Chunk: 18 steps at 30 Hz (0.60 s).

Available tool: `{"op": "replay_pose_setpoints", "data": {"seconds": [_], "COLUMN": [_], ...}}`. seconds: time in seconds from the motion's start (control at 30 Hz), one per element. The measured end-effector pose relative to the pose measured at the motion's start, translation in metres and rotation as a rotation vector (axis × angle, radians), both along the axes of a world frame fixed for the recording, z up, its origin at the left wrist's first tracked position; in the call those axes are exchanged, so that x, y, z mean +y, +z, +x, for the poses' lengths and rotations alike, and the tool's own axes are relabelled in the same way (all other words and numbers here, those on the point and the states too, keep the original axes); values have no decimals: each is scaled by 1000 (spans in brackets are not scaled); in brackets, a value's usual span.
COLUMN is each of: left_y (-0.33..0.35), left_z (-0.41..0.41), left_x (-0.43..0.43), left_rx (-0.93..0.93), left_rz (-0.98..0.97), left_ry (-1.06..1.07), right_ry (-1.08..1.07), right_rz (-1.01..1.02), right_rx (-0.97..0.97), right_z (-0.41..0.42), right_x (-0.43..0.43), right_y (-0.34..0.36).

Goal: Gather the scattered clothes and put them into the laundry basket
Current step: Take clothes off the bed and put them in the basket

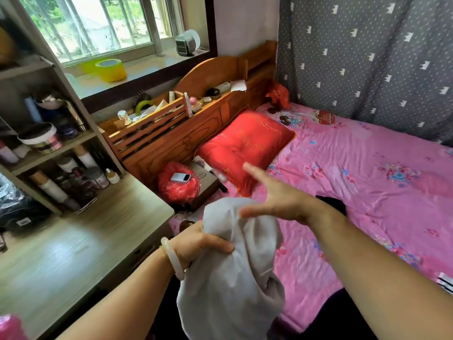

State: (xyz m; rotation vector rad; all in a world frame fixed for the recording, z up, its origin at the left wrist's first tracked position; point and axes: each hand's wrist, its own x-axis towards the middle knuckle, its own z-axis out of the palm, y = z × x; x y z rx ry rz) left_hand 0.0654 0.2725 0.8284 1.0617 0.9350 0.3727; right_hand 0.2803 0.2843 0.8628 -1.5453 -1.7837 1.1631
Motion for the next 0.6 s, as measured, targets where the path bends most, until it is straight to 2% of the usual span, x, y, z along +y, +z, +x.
{"op": "replay_pose_setpoints", "data": {"seconds": [0.07,0.17,0.3,0.37,0.47,0.53,0.6], "left_y": [4,4,-8,-13,-29,-43,-54], "left_z": [4,5,2,4,-6,-19,-26], "left_x": [5,16,20,20,27,27,21], "left_rx": [-23,-20,34,83,345,438,325], "left_rz": [46,80,137,237,441,413,223], "left_ry": [-31,-11,83,172,369,402,399], "right_ry": [266,330,68,-49,-260,-375,-422], "right_rz": [-232,-358,-337,-342,-310,-305,-305], "right_rx": [112,341,342,344,373,466,604], "right_z": [-8,-19,-23,-23,-15,-10,-10], "right_x": [-9,-17,-12,-9,-3,0,0], "right_y": [-5,-14,-32,-43,-49,-45,-39]}}
